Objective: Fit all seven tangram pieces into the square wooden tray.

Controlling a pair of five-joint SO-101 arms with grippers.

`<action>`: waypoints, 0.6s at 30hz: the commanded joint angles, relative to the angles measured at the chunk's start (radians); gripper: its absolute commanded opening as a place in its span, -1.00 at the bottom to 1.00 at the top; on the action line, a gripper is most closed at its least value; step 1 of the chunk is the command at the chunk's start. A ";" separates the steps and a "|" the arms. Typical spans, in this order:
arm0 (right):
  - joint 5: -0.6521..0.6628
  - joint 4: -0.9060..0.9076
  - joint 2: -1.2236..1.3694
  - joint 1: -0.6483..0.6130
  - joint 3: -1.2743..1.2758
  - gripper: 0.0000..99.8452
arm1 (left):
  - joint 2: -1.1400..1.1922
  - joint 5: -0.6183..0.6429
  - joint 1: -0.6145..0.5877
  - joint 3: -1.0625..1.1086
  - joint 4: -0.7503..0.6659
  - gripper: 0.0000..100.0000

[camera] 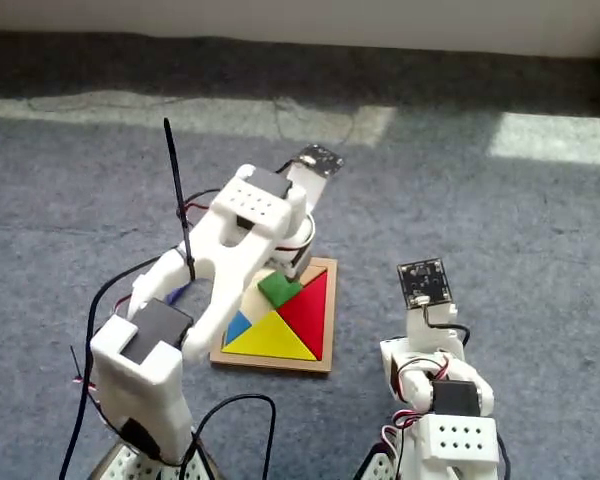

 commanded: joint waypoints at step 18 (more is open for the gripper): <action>0.014 -0.016 -0.012 0.012 -0.005 -0.99 | -0.466 -0.003 -0.044 0.153 0.279 -0.66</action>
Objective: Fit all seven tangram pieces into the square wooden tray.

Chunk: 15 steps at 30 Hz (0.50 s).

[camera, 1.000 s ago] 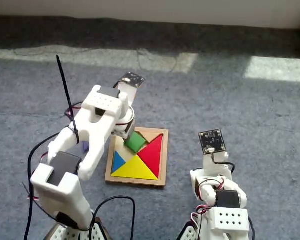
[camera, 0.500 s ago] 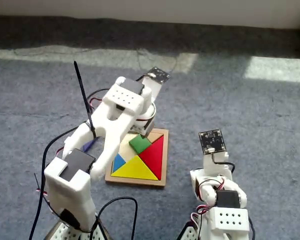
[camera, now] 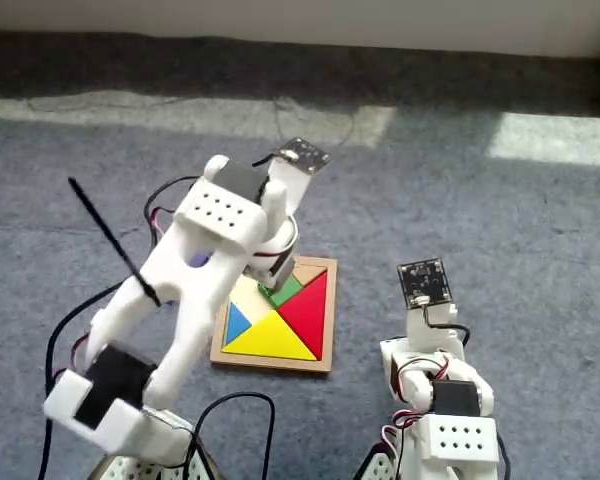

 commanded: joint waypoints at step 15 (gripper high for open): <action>0.014 -0.016 -0.012 0.012 -0.005 -0.99 | -0.180 -0.158 -0.222 0.535 -0.339 -0.66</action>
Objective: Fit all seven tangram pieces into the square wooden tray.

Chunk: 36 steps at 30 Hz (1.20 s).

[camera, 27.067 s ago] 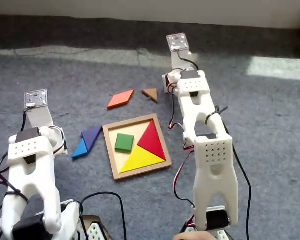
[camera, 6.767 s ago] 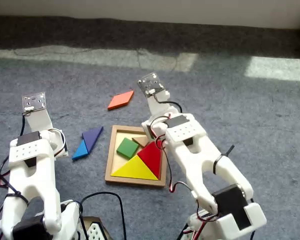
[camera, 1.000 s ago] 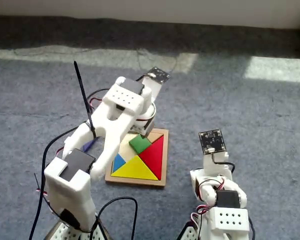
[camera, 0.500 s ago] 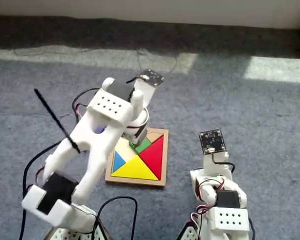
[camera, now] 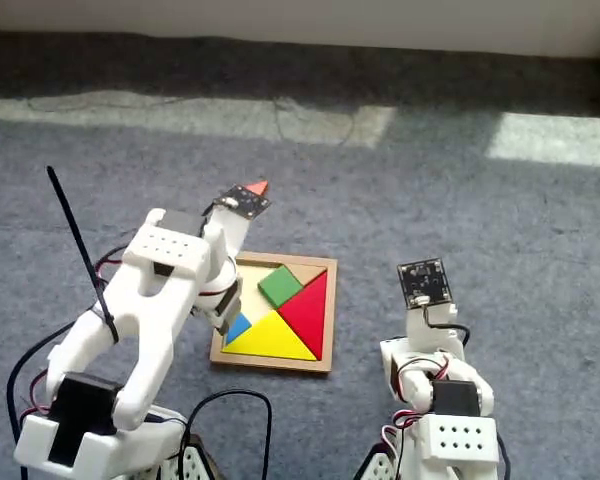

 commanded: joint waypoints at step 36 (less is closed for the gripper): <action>0.014 -0.016 -0.012 0.012 -0.004 -0.99 | 0.191 0.080 0.265 -0.154 -0.193 -0.67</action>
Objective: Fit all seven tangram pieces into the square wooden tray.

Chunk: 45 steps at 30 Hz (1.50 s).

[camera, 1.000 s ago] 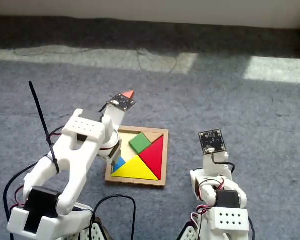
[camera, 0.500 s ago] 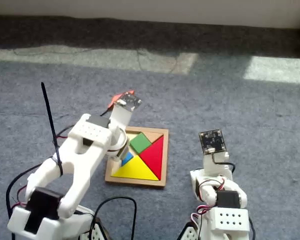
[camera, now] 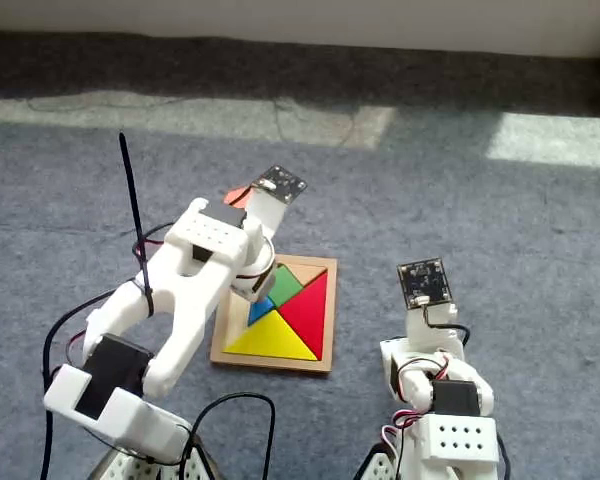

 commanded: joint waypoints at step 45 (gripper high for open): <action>0.014 -0.012 -0.012 0.012 -0.004 -0.99 | 0.216 -0.267 -0.489 -0.248 0.051 -0.56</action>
